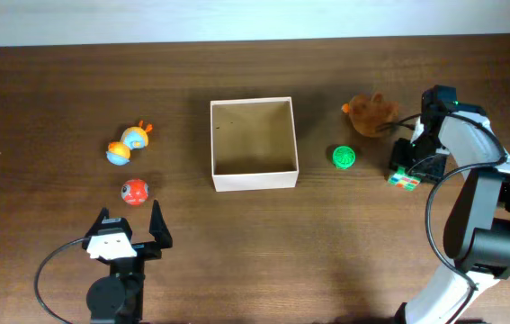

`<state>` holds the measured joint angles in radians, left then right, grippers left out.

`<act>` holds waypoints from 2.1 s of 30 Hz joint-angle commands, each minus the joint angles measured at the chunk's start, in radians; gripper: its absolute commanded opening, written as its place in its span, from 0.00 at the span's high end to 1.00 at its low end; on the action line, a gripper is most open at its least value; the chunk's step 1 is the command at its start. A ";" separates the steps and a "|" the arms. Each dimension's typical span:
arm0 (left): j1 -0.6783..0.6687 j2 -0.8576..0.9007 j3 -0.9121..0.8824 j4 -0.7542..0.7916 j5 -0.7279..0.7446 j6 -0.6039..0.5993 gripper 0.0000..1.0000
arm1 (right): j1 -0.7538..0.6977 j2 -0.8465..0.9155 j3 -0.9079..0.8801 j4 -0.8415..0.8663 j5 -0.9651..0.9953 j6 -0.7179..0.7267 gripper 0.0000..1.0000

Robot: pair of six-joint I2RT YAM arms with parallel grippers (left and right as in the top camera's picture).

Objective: Pack container
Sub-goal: 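Lower the right gripper and grasp the Rubik's cube, then lift the cube and carry it left over the box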

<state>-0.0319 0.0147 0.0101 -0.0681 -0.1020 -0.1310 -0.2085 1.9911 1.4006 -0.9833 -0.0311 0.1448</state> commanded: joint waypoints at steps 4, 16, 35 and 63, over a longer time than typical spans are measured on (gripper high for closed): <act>0.005 -0.010 -0.001 -0.005 -0.003 0.016 0.01 | 0.006 0.011 -0.010 0.013 -0.056 -0.085 0.41; 0.005 -0.010 -0.001 -0.005 -0.003 0.016 0.01 | 0.013 0.011 -0.010 0.042 -0.070 -0.089 0.50; 0.005 -0.010 -0.001 -0.005 -0.003 0.016 0.01 | 0.013 0.011 0.077 0.014 -0.301 -0.207 0.50; 0.005 -0.010 -0.001 -0.005 -0.003 0.016 0.01 | 0.323 -0.005 0.367 -0.153 -1.031 -0.658 0.50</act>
<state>-0.0319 0.0147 0.0101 -0.0681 -0.1020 -0.1310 0.0483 1.9972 1.7386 -1.1557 -0.9966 -0.4877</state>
